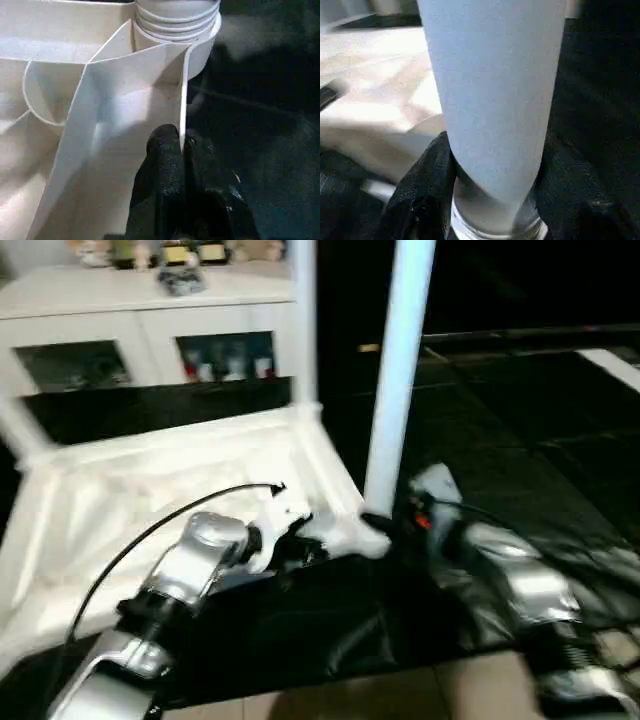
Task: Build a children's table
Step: Rotate leg to tighten
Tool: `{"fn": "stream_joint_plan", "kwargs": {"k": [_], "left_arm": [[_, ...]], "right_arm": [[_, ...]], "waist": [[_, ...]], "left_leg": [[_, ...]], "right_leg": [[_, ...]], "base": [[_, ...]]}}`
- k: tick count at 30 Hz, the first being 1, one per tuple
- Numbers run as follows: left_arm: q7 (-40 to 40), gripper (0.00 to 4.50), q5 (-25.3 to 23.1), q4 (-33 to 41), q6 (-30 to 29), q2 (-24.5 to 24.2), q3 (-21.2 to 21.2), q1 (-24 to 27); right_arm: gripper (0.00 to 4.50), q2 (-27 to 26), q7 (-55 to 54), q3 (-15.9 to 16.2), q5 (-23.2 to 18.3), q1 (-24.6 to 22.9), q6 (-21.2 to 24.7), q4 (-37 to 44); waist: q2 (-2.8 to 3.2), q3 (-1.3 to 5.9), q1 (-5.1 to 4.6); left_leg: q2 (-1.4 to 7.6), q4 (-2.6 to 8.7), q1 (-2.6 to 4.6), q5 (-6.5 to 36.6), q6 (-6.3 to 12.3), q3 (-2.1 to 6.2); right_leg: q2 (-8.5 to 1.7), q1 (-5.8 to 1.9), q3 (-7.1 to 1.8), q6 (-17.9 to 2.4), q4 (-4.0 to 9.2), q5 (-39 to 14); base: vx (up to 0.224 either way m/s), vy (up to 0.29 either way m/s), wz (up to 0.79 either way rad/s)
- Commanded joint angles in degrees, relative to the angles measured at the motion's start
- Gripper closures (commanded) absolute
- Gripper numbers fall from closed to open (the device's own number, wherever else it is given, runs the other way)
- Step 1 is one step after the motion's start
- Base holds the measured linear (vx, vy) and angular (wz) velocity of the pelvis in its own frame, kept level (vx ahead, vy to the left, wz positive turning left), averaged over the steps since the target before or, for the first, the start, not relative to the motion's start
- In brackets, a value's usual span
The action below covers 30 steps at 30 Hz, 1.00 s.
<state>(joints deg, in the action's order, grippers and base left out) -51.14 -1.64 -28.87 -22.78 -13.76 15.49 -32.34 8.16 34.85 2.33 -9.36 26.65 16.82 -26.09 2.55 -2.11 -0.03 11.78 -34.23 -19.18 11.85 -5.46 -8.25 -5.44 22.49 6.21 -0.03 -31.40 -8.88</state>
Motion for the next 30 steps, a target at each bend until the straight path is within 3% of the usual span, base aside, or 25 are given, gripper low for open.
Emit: {"fn": "stream_joint_plan", "kwargs": {"k": [1, 3, 5, 6, 7, 8, 10, 12, 14, 15, 18, 20, 21, 22, 23, 25, 26, 28, 30], "left_arm": [[6.0, 4.5, 0.9, -0.5, 0.0, 5.7, 0.1, -3.4], [6.8, 4.5, 0.6, -0.9, 0.1, 6.1, 0.0, -3.7], [7.6, 4.5, 0.2, -1.3, 0.0, 6.5, 0.0, -4.1], [7.7, 4.5, 0.1, -1.4, -0.1, 6.5, 0.0, -4.2], [7.5, 4.5, 0.1, -1.6, -0.1, 6.4, -0.3, -4.2], [7.5, 4.5, 0.1, -1.7, 0.0, 6.3, -0.3, -4.2], [6.9, 4.5, 0.0, -1.9, 0.5, 5.9, -0.4, -4.2], [5.8, 4.5, 0.0, -2.2, 1.8, 5.2, -0.3, -4.1], [5.0, 4.5, 0.0, -2.2, 2.5, 4.7, -0.3, -4.1], [4.2, 4.5, 0.0, -2.1, 2.8, 4.2, -0.1, -3.9], [-0.8, 4.5, 0.3, -1.3, 5.4, 1.0, 0.7, -2.9], [-2.3, 4.5, 0.4, -1.1, 6.0, 0.2, 1.0, -2.7], [-3.7, 4.5, 0.5, -0.9, 6.7, -0.6, 1.2, -2.5], [-6.2, 4.5, 0.7, -0.6, 8.1, -1.9, 1.6, -2.2], [-9.0, 4.5, 0.9, -0.4, 9.7, -3.4, 1.9, -1.9], [-10.9, 4.5, 0.5, -0.6, 11.6, -4.8, 2.4, -1.9], [-11.8, 4.5, 0.2, -0.7, 12.5, -5.6, 2.8, -1.7], [-13.2, 4.5, -0.5, -1.0, 14.2, -6.8, 3.6, -1.7], [-14.7, 4.5, 0.3, -0.9, 14.3, -7.6, 3.4, -1.5]], "right_arm": [[2.52, -7.9, -4.8, 4.0, -1.9, 1.1, 4.6, -3.5], [2.52, -8.7, -6.3, 3.7, -1.7, 1.6, 4.7, -3.9], [2.52, -9.9, -9.0, 2.8, -1.4, 2.0, 4.9, -4.1], [2.52, -10.3, -9.8, 2.3, -1.3, 2.0, 5.1, -4.0], [2.52, -10.6, -10.7, 1.1, -0.9, 1.8, 5.2, -3.6], [2.52, -10.5, -10.4, 0.9, -0.8, 1.5, 5.0, -3.3], [2.52, -10.0, -9.5, 0.8, -0.8, 0.8, 4.6, -2.3], [1.82, -8.4, -7.7, 1.7, -0.4, -0.6, 3.8, -0.6], [1.82, -7.5, -7.0, 2.3, -0.3, -1.3, 3.5, 0.3], [1.6, -6.6, -5.8, 2.6, -0.4, -2.0, 3.3, 1.3], [1.35, -1.1, 1.7, 3.5, -0.8, -5.0, 3.0, 6.1], [1.22, 0.6, 3.3, 3.8, -0.3, -5.5, 2.2, 6.6], [1.09, 1.9, 4.6, 3.5, -0.5, -5.7, 2.3, 6.9], [0.98, 4.0, 6.6, 3.0, -0.8, -6.0, 2.5, 7.5], [0.92, 6.6, 9.3, 2.4, -1.3, -6.4, 2.4, 8.2], [0.79, 9.0, 13.0, 2.3, -2.1, -6.9, 1.7, 9.2], [0.58, 10.1, 14.8, 2.3, -2.5, -7.2, 1.1, 9.8], [0.54, 12.0, 18.2, 2.3, -4.1, -7.7, 2.0, 11.0], [0.45, 14.4, 21.9, 1.9, -5.2, -8.1, 2.2, 12.1]], "waist": [[0.86, 1.92, -1.25], [1.19, 1.73, -1.87], [0.88, 1.58, -2.25], [1.25, 1.47, -2.33], [1.42, 1.42, -2.83], [1.63, 1.42, -2.94], [1.64, 1.48, -3.31], [1.87, 1.44, -3.27], [1.6, 1.64, -3.04], [1.36, 1.7, -2.73], [1.37, 2.03, -2.1], [0.82, 2.57, -1.22], [0.8, 2.78, -1.05], [0.32, 3.03, -0.25], [0.48, 3.17, 0.29], [0.06, 3.47, 1.19], [0.0, 3.81, 1.97], [-0.09, 3.93, 2.86], [0.07, 3.89, 3.51]], "left_leg": [[0.33, 5.37, 0.4, 30.7, 1.08, 0.86], [0.77, 5.91, 0.32, 33.9, 1.11, 1.35], [0.05, 5.42, 1.02, 34.4, 1.46, 1.08], [-0.17, 5.23, 1.2, 34.3, 1.46, 1.02], [-0.16, 5.19, 0.97, 34.5, 1.31, 1.15], [0.03, 5.38, 0.87, 35.0, 1.12, 1.32], [0.28, 5.69, 0.82, 35.8, 1.02, 1.58], [0.08, 5.7, 0.51, 34.1, 1.04, 1.49], [-0.06, 5.65, 0.23, 31.9, 1.38, 1.29], [0.0, 5.87, -0.43, 29.3, 2.04, 1.25], [0.19, 5.93, -0.75, 26.3, 2.84, 1.08], [0.28, 5.62, -1.47, 20.5, 3.73, 0.61], [0.28, 5.53, -1.72, 18.4, 3.98, 0.54], [0.24, 5.23, -1.92, 15.0, 4.92, 0.27], [0.45, 4.89, -1.25, 12.9, 5.59, -0.23], [0.26, 4.23, -2.05, 8.2, 6.6, -0.6], [0.26, 3.88, -2.24, 4.6, 7.53, -0.82], [0.21, 3.47, -2.31, 0.8, 8.7, -0.88], [0.42, 3.34, -2.12, -0.3, 9.61, -0.99]], "right_leg": [[-2.04, -2.27, 1.33, -2.4, 6.29, -35.2], [-2.06, -2.91, 1.87, -2.4, 6.18, -33.1], [-2.34, -2.29, 2.07, -2.5, 6.83, -34.4], [-2.42, -2.16, 2.39, -2.2, 7.04, -35.5], [-2.68, -2.46, 3.04, -1.6, 7.23, -36.1], [-2.74, -2.71, 3.15, -1.4, 7.13, -35.8], [-3.05, -2.91, 2.71, -2.3, 6.62, -33.3], [-3.31, -2.83, 2.31, -3.1, 6.54, -33.4], [-3.41, -2.86, 1.78, -3.7, 6.36, -32.7], [-3.4, -3.13, 1.2, -4.6, 5.92, -31.5], [-3.43, -3.27, 0.36, -6.1, 5.26, -28.6], [-3.55, -3.39, -0.54, -8.9, 4.23, -22.6], [-3.52, -3.65, -0.66, -9.5, 3.8, -20.9], [-3.48, -3.73, -0.9, -10.1, 3.29, -18.8], [-3.49, -2.97, -1.25, -11.6, 3.12, -16.9], [-3.37, -3.4, -1.62, -12.8, 2.14, -13.2], [-3.23, -3.5, -1.8, -13.4, 1.38, -8.7], [-3.04, -3.37, -1.91, -14.3, 0.48, -3.8], [-2.95, -3.13, -1.89, -15.0, 0.28, -2.7]], "base": [[0.0, 0.0, 0.0], [0.0, 0.0, 0.0], [0.0, 0.0, 0.0], [0.0, 0.0, 0.0], [0.0, 0.0, 0.0], [0.0, 0.0, 0.0], [0.0, 0.0, 0.0], [0.0, 0.0, 0.0], [0.0, 0.0, 0.0], [0.0, 0.0, 0.0], [0.0, 0.0, 0.0], [0.0, 0.0, 0.0], [0.0, 0.0, 0.0], [0.0, 0.0, 0.0], [0.0, 0.0, 0.0], [0.045, -0.064, 0.06], [0.048, -0.062, 0.01], [0.0, 0.0, 0.0], [0.0, 0.0, 0.0]]}}
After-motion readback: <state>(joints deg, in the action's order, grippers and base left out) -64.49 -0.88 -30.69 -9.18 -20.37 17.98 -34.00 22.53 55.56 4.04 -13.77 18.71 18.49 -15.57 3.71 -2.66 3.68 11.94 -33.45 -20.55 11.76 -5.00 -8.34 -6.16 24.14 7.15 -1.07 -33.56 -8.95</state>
